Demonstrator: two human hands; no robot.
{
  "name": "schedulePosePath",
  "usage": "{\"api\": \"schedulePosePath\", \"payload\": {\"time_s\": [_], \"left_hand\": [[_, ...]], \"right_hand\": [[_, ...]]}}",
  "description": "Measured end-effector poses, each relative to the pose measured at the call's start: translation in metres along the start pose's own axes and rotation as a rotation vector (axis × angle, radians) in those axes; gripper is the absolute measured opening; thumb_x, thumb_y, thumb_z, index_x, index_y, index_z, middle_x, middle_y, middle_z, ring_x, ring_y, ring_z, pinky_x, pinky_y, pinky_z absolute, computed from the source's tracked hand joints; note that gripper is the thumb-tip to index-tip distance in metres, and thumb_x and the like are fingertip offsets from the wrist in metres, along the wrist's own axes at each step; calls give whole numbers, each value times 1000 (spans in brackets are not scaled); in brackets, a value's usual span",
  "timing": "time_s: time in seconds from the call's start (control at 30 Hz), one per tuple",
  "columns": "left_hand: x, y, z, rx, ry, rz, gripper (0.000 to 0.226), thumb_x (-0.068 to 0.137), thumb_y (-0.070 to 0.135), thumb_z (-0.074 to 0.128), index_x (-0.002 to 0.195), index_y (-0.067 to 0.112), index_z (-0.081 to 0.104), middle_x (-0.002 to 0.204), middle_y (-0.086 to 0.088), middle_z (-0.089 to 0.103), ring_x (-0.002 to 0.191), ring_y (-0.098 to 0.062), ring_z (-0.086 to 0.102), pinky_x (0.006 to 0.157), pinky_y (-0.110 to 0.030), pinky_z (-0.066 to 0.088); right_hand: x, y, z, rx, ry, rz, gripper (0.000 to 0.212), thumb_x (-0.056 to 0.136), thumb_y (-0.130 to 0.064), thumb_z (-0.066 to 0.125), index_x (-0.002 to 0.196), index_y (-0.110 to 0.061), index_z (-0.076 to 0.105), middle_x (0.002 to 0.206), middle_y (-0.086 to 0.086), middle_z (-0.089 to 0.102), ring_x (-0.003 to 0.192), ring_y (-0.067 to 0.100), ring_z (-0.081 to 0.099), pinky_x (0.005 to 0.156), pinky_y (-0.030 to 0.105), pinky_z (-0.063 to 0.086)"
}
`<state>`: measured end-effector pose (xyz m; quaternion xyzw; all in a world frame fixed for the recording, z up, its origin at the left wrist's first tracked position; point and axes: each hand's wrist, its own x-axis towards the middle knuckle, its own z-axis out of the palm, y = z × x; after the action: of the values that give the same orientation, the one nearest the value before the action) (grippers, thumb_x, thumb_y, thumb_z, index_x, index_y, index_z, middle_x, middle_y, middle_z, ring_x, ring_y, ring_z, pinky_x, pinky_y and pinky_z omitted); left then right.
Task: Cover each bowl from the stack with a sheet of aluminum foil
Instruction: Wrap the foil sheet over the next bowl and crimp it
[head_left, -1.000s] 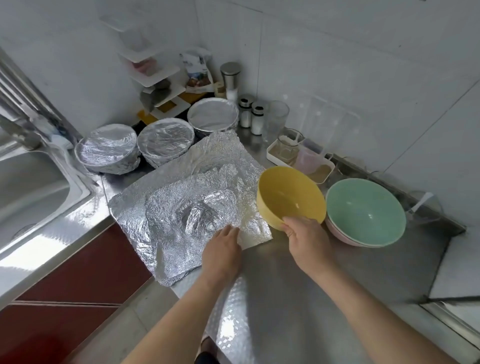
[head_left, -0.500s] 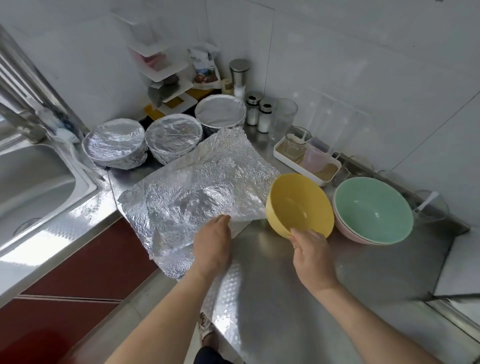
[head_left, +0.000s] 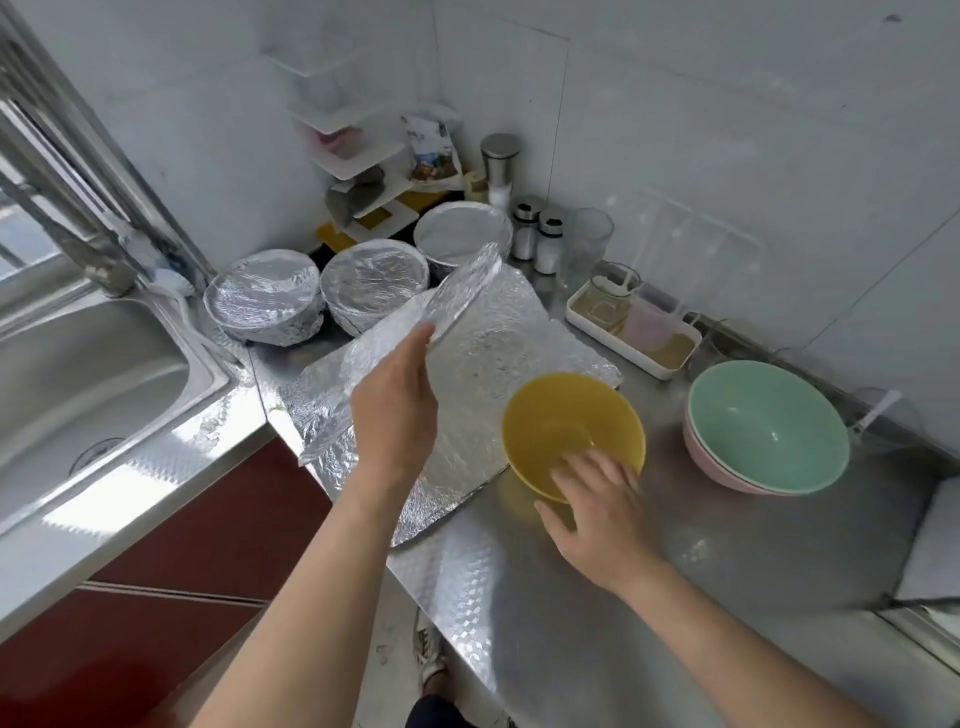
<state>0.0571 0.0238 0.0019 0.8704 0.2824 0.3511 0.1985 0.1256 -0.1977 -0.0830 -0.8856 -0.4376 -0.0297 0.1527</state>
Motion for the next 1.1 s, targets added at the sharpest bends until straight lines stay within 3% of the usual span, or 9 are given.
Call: {"api": "schedulePosePath", "payload": {"time_s": [0.17, 0.3, 0.43, 0.53, 0.63, 0.7, 0.8, 0.93, 1.1], "left_hand": [[23, 49, -41, -310, 199, -46, 30, 99, 11, 47, 121, 10, 66, 80, 9, 65, 65, -1, 53, 62, -13, 38], [19, 86, -36, -628, 134, -140, 26, 99, 6, 49, 118, 4, 67, 86, 11, 68, 75, 6, 57, 69, -16, 42], [3, 109, -19, -663, -42, -193, 31, 101, 19, 47, 128, 13, 62, 114, -2, 71, 106, -13, 64, 90, -31, 51], [-7, 118, -6, -648, -210, -177, 40, 99, 29, 45, 137, 23, 53, 125, 4, 66, 116, -8, 60, 98, -36, 49], [-15, 125, 2, -713, -419, -143, 52, 95, 29, 57, 144, 30, 41, 138, 8, 56, 126, -3, 51, 105, -32, 43], [-19, 111, 3, -672, -424, -121, 55, 93, 19, 62, 143, 29, 42, 142, 11, 51, 130, -2, 45, 107, -28, 39], [-32, 70, 16, -267, -316, -167, 45, 94, 10, 56, 137, 22, 51, 137, 0, 54, 127, -18, 47, 104, -36, 40], [-59, 32, 39, 52, -705, -491, 55, 100, 42, 43, 146, 16, 29, 132, -17, 55, 116, -35, 56, 95, -41, 42], [-75, 25, 62, -166, -810, -721, 49, 97, 28, 49, 140, 16, 30, 76, -1, 72, 64, -18, 71, 73, -35, 58]], "right_hand": [[40, -40, -51, 267, -143, 96, 96, 79, -74, 40, 153, -18, 12, 161, 0, 11, 146, 20, 13, 117, 44, 19], [66, -75, -90, 578, -141, 102, 114, 78, -53, 67, 151, -21, -15, 161, -7, -9, 147, 11, 2, 119, 32, 11], [76, -77, -89, 533, 63, 151, 92, 85, -44, 54, 151, -22, -7, 157, 5, 25, 138, 19, 36, 104, 27, 37], [68, -64, -88, 544, 264, 277, 58, 94, -32, 51, 144, -12, 29, 108, -13, 59, 92, 5, 58, 65, 11, 32], [62, -45, -86, 806, 375, 434, 17, 97, -20, 43, 97, -30, 57, 69, -23, 53, 62, -2, 53, 64, 19, 38], [61, -30, -87, 1144, 389, 644, 31, 96, -8, 42, 84, -32, 58, 74, -21, 62, 67, -2, 57, 66, 23, 47], [55, 3, -93, 1395, 307, 906, 25, 95, -1, 48, 103, -18, 64, 96, 6, 70, 84, 20, 65, 75, 32, 51], [51, 45, -90, 1464, 198, 1025, 18, 90, -9, 58, 105, -17, 67, 102, 11, 71, 97, 31, 67, 91, 52, 50], [56, 66, -94, 1549, 230, 994, 27, 89, -17, 58, 114, -6, 58, 105, 14, 66, 93, 25, 66, 86, 46, 53]]}}
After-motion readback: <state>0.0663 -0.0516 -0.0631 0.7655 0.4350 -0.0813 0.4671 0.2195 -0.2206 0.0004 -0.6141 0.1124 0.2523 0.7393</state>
